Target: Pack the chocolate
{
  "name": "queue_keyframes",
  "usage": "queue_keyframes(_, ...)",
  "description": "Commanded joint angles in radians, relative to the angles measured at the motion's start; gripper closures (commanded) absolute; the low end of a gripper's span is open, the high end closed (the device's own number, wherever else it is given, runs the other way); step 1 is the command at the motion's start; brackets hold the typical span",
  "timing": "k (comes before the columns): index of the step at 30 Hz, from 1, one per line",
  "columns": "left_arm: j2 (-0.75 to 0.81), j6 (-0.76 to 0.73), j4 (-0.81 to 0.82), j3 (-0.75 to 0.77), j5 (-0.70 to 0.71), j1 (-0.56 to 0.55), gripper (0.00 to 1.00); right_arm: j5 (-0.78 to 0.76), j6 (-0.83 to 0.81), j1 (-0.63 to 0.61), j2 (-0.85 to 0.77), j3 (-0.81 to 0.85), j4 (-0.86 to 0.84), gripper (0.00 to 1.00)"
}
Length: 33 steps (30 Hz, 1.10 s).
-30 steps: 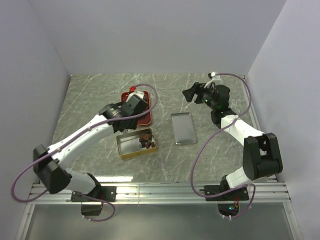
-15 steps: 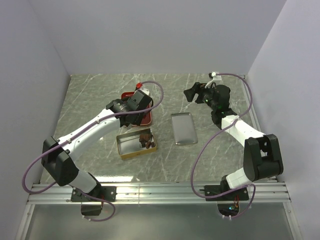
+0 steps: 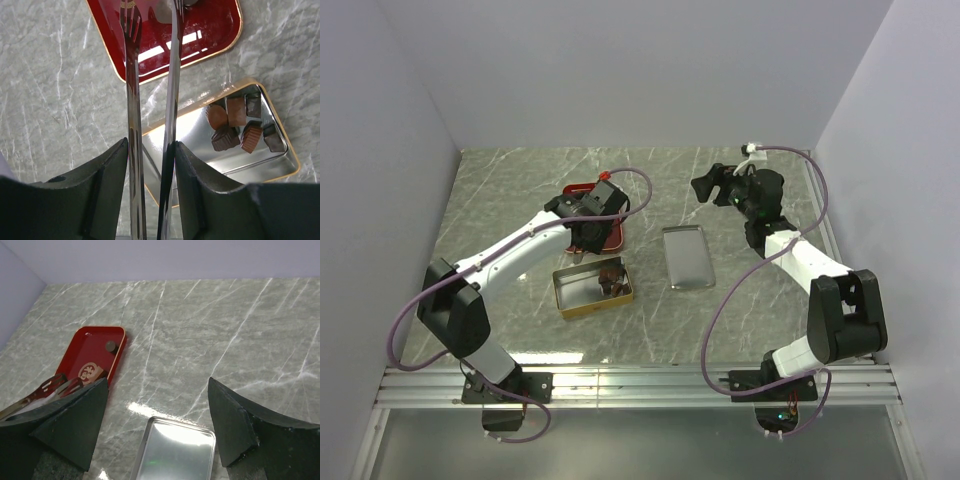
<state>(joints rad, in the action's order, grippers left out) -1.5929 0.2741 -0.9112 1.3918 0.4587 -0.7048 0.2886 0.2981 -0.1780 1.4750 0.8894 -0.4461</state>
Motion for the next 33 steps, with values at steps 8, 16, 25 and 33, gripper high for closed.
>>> queue_keyframes(8,-0.007,-0.058,-0.032,0.053,-0.054,0.013,0.53,-0.003,-0.005,0.015,-0.032,0.025,-0.020,0.13)
queue_keyframes(16,0.040,-0.050,-0.067,0.049,-0.084,0.014,0.52,0.003,0.001,0.014,-0.038,0.016,-0.028,0.13)
queue_keyframes(25,0.074,-0.036,-0.106,0.032,-0.077,0.013,0.52,0.009,0.007,0.014,-0.050,0.008,-0.039,0.13)
queue_keyframes(33,0.060,-0.059,-0.092,0.038,-0.078,0.013,0.53,0.015,0.007,0.014,-0.039,0.016,-0.040,0.13)
